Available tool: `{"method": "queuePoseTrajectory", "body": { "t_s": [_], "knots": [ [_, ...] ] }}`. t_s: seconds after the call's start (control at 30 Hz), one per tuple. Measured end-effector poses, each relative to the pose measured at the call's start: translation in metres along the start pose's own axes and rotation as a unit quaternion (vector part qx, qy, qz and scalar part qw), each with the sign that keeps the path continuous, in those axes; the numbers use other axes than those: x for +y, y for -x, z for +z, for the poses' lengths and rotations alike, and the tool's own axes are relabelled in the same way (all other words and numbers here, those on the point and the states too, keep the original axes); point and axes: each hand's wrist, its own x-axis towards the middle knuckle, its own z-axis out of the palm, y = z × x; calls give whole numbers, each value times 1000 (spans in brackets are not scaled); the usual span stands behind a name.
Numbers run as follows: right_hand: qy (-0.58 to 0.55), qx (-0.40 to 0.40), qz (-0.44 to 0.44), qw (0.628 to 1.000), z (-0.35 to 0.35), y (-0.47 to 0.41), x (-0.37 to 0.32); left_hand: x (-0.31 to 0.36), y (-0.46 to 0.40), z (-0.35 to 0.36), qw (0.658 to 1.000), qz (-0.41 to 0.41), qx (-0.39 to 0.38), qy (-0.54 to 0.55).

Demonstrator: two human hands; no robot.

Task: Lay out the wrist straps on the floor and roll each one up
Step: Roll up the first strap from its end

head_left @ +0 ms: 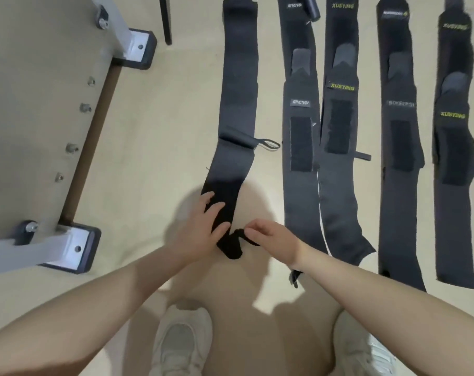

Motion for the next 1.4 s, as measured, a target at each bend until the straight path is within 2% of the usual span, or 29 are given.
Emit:
{"method": "queuePoseTrajectory", "body": {
  "t_s": [0.07,0.17,0.27,0.37,0.43,0.5,0.53,0.6,0.7,0.77,0.87,1.0,1.07,1.13,1.23,1.3,1.33,1.4],
  "knots": [
    [-32,-44,20,998,7,7,-2,-6,4,3,986,-44,-106,124],
    [-78,-70,40,994,19,14,-1,2,0,2,940,-95,-159,286],
    [62,-75,2,995,19,18,5,27,-10,7,903,-110,-179,375],
    [246,-77,-74,963,8,22,17,51,-18,15,880,-119,-164,429],
    [387,-70,-119,912,0,22,24,59,-23,16,902,-100,-149,392],
    [496,-55,-161,852,-5,18,33,55,-26,18,970,-26,-123,208],
    [525,-46,-175,832,-6,15,37,51,-25,19,990,9,-106,96],
    [547,-22,-193,814,-5,7,44,38,-13,22,994,57,-79,-52],
    [565,25,-226,793,-2,-3,47,22,13,36,985,81,-104,-114],
    [573,29,-243,782,-3,-8,46,18,24,48,974,70,-118,-182],
    [560,-2,-239,793,-8,-16,39,28,22,63,988,30,-30,-151],
    [443,9,-141,886,-15,-20,31,43,12,76,993,-41,84,-69],
    [463,42,-155,872,-14,-23,35,47,9,76,990,-52,113,-58],
    [501,95,-200,836,-12,-24,43,43,5,81,985,-31,151,-76],
    [558,84,-223,795,-12,-22,51,38,5,88,973,-3,201,-117],
    [587,82,-252,765,-13,-19,59,38,9,91,968,10,200,-154],
    [588,83,-265,759,-13,-17,59,39,12,92,969,13,182,-166],
    [565,84,-242,784,-11,-16,58,40,18,95,971,13,145,-188]
  ]
}}
